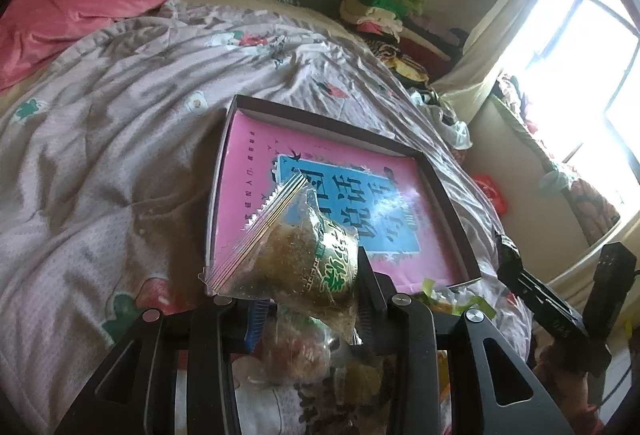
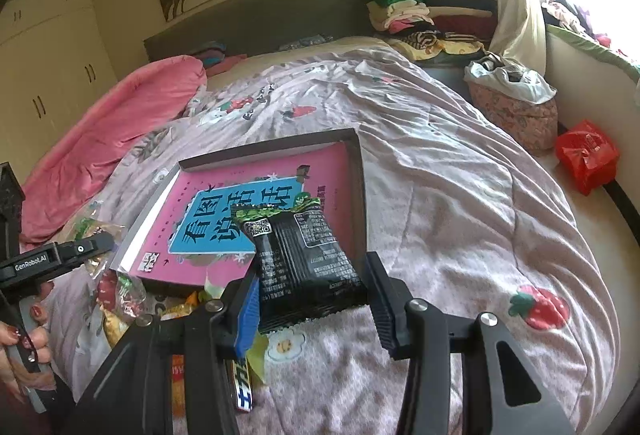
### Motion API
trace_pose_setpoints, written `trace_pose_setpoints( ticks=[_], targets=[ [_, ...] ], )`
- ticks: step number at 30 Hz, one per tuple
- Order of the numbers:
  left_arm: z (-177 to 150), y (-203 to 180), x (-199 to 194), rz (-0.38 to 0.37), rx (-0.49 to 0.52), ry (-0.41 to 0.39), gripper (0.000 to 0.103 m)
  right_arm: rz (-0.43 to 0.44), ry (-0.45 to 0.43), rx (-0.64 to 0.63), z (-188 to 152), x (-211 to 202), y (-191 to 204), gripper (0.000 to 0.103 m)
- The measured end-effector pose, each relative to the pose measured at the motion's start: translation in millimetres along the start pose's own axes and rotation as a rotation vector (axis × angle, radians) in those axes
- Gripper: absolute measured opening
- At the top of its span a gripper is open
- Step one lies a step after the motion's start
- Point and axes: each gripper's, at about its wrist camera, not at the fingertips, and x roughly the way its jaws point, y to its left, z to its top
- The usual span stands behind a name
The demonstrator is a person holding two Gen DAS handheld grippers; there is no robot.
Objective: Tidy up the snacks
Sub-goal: 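Lift black bag toward tray with right gripper while left gripper grasps and lifts cookie bag, then lower black bag into tray and open right gripper while left gripper releases cookie bag there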
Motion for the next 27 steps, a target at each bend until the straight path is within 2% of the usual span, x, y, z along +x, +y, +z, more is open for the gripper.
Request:
trace_pose_setpoints(
  ticks=[15,22,27],
  targets=[
    [11,5,39,0.047,0.015,0.066,0.039,-0.021,0.064,0.001,11,48,3,0.048],
    [9,6,53,0.103,0.047,0.101,0.039,-0.036,0.089,0.004,13,65,0,0.048],
    [8,5,59,0.116,0.063,0.112,0.039,-0.048,0.098,-0.01,13,72,3,0.048]
  ],
)
